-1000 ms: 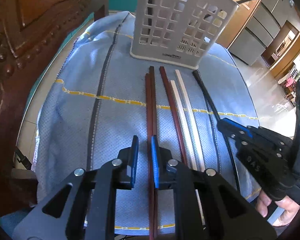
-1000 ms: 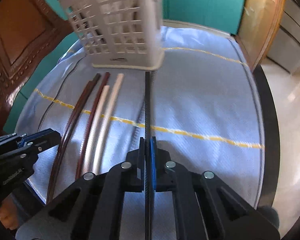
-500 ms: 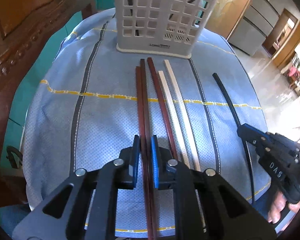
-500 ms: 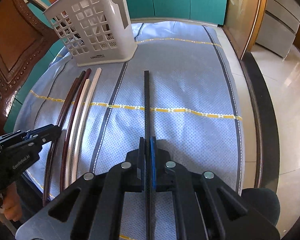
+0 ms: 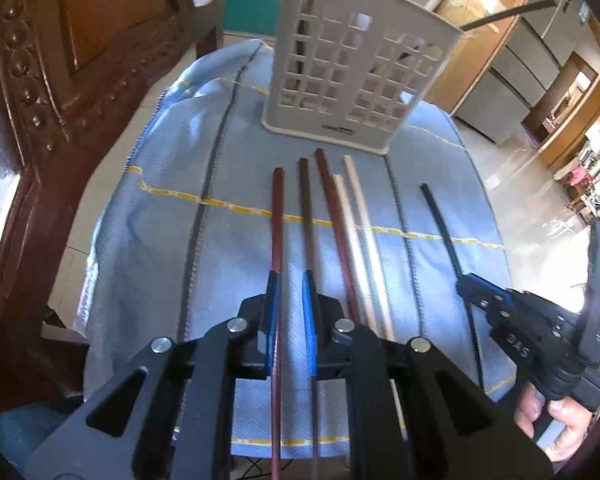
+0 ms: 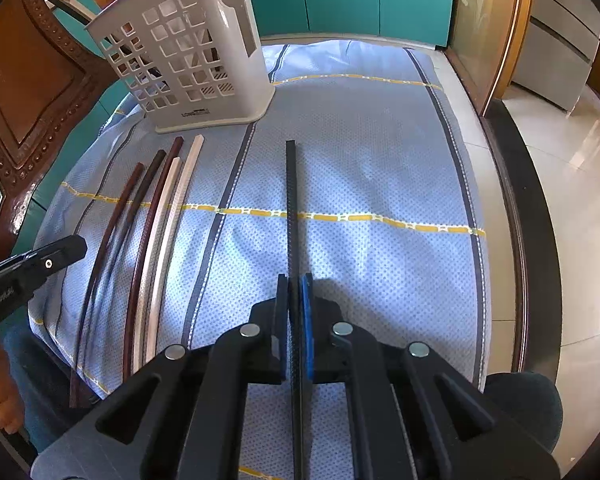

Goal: Organize utensils
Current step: 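Grasp a reddish-brown chopstick with the left gripper while the right grasps a black one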

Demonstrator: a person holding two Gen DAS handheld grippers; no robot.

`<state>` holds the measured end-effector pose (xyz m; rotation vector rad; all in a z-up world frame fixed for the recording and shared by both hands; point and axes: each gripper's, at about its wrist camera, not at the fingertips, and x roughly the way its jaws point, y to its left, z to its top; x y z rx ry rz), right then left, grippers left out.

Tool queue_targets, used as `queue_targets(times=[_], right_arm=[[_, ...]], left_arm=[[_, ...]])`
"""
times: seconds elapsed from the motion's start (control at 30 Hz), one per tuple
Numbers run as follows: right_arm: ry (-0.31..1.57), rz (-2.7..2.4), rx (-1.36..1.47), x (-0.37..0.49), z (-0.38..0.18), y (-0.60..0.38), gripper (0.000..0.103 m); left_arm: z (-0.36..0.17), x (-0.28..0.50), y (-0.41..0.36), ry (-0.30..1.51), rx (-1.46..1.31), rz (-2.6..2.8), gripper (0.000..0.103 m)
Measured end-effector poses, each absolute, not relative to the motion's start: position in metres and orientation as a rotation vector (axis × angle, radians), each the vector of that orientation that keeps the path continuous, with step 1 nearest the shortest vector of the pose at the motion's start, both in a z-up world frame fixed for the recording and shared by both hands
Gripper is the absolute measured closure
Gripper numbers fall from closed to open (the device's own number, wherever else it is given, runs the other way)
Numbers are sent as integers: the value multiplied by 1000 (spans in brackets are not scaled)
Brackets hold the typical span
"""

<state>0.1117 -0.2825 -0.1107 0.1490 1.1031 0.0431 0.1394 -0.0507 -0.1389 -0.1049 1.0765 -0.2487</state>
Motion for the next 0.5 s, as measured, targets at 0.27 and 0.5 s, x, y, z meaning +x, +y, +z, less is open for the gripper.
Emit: queue_targets(times=[0.27, 0.5], right_arm=[[1086, 30, 67, 125, -108, -276, 92], [1098, 15, -2, 153, -112, -267, 86]], left_arm=[[-162, 166, -53, 1128, -73, -198, 89], [-166, 185, -71, 1146, 28, -150, 87]])
